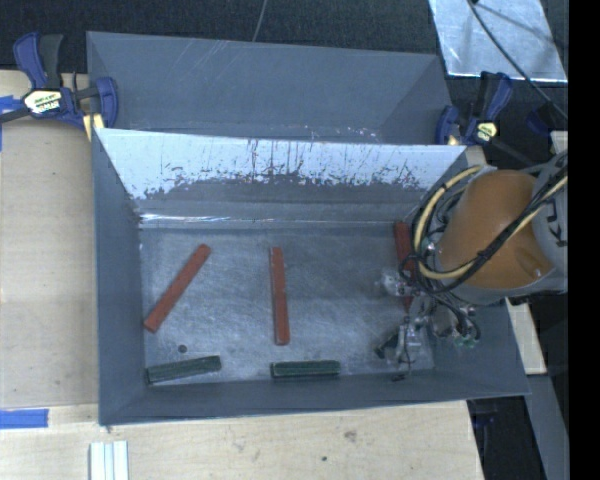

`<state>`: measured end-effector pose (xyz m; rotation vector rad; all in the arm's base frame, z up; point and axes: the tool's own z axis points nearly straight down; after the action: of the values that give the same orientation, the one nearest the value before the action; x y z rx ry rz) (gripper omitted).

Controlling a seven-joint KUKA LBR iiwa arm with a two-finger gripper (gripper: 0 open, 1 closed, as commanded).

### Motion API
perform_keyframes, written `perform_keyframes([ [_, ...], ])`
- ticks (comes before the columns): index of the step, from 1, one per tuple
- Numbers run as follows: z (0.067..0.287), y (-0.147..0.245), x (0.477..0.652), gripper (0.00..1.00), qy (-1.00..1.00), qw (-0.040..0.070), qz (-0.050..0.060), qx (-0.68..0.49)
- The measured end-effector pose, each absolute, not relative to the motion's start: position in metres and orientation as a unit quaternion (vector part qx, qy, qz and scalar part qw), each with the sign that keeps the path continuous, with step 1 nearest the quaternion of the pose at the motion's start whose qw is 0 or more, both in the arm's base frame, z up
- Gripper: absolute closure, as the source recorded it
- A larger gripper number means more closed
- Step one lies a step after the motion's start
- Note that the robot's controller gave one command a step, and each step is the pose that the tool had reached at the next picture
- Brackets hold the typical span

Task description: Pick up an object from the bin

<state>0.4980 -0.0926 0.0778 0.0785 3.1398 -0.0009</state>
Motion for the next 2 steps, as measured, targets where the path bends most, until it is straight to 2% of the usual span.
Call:
perform_keyframes([
  [1,0.073,-0.095,0.497,0.00,1.000,0.000,0.001,0.003],
  [2,0.073,-0.111,0.503,0.00,1.000,-0.001,0.002,-0.010],
])
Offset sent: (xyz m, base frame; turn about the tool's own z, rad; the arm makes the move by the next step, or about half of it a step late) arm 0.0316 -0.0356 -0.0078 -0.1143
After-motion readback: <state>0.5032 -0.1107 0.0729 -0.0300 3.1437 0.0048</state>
